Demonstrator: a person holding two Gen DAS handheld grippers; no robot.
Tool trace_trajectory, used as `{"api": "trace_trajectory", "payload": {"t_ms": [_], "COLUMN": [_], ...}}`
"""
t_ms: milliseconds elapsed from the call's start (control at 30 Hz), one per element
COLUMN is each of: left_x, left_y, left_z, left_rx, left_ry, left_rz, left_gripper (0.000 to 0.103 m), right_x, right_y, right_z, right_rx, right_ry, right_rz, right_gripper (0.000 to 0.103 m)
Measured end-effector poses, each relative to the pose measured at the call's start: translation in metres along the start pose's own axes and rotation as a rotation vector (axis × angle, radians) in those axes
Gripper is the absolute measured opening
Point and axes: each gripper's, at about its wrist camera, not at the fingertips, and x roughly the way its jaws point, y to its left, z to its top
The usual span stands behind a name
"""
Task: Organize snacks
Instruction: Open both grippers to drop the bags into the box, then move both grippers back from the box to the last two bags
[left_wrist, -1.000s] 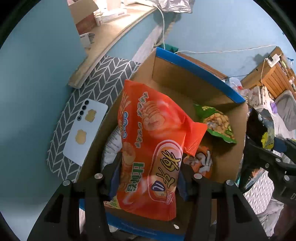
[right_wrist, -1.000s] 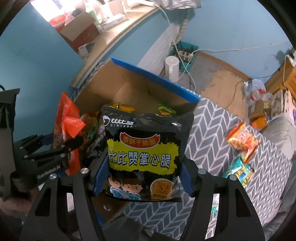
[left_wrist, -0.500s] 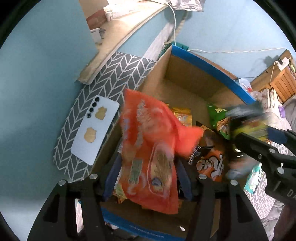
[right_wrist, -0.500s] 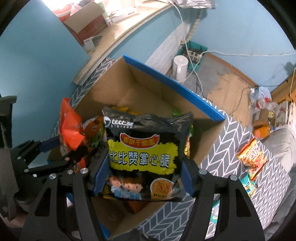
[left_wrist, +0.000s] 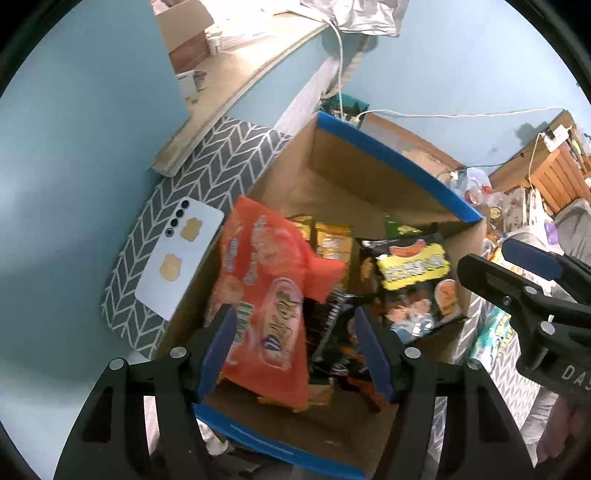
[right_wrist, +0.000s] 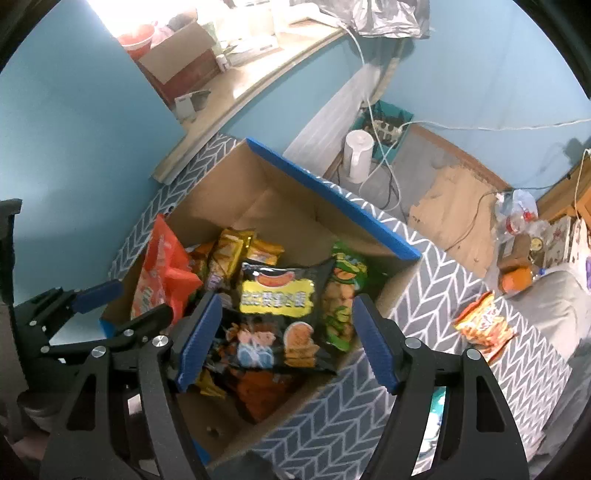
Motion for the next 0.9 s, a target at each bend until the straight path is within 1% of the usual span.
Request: {"api": "trace_trajectory", "payload": {"t_ms": [200,433,733,900], "left_x": [-0.007,-0.012,-0.012,-0.007], "left_y": [-0.022,-0.053,-0.108,-0.146], "left_z": [0.001,0.003,0.008,0.014], "left_rx": [0.019,0.051,0.107,0.170], "left_ry": [-0.003,-0.004,-0.002,-0.012], "left_rz": [-0.020,-0.037,-0.055,-0.052], "left_gripper": [0.067,0.067,0.067,0.068], "right_x": [-0.013,-0.022,-0.023,-0.022], "right_y": [-0.024,-0.073,-0.142,-0.173], "right_z": [-0.006,-0.017,-0.036,-0.043], "right_rx": [0.006,0.032,0.062,0.043], "right_ry": [-0.008,0.006,0.047,0.065], "right_rz": [-0.022,-0.053,-0.080,-0.093], "right_gripper": [0.074,0.075,0.075,0.075]}}
